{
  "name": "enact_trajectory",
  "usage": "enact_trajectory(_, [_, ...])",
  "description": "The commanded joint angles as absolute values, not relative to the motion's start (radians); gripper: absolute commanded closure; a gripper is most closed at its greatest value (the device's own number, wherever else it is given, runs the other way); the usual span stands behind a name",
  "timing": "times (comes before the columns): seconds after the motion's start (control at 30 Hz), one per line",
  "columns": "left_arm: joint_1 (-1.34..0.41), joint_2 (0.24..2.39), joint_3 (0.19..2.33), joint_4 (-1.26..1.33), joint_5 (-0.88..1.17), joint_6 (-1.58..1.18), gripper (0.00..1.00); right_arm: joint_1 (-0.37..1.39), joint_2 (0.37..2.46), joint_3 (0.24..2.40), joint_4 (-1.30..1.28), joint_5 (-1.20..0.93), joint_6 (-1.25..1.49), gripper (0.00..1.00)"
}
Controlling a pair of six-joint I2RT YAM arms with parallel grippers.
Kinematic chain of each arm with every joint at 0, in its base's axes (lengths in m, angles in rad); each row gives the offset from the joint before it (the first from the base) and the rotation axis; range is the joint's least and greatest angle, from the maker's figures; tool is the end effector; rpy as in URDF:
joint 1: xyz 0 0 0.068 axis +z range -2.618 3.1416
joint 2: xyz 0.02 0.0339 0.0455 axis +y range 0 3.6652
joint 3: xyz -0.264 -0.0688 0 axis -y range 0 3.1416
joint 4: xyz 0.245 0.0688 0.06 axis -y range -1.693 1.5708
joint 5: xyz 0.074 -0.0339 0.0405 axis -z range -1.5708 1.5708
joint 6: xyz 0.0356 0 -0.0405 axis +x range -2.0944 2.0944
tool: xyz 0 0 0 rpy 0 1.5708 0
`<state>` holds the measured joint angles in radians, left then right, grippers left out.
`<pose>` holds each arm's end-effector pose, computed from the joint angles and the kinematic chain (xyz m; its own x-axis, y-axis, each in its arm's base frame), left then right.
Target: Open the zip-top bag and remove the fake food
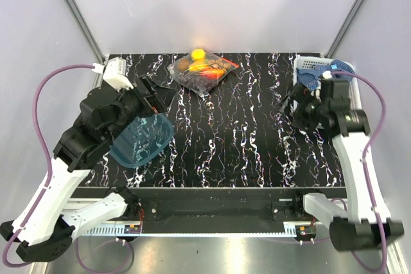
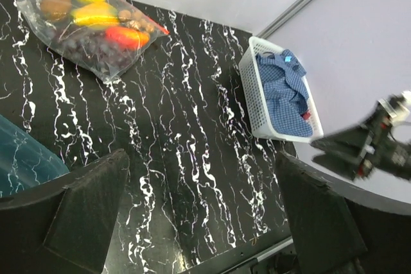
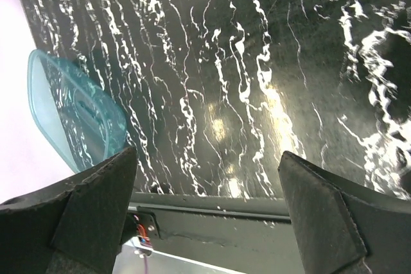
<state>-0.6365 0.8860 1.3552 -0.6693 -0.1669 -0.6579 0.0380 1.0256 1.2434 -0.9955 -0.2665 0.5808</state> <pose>0.1252 -0.0852 0.4606 -0.4048 -0.4506 -0.7957 0.2624 0.7763 -0.5731 0.1860 0.0165 0.3747 -0.7092 0.5027 -0.4943 0.1973 0.8146 0.5454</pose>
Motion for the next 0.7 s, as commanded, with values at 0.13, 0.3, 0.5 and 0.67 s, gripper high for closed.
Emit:
enact_trajectory(0.13, [-0.63,0.971,1.374,-0.699,-0.107,-0.614,0.01,0.035,1.376,1.275,-0.597,-0.351,0.653,0.0])
enact_trajectory(0.3, [-0.629,1.022,1.327,-0.707,-0.017,-0.621,0.01,0.046,1.699,1.428,-0.405,-0.328,0.689,0.0])
enact_trajectory(0.5, [-0.624,1.086,1.365,-0.762,-0.072,-0.486,0.01,0.101,2.069,1.745,-0.316,-0.302,0.753,0.0])
enact_trajectory(0.67, [-0.615,1.104,1.393,-0.805,-0.167,-0.37,0.01,0.136,2.35,2.035,-0.295,-0.292,0.818,0.0])
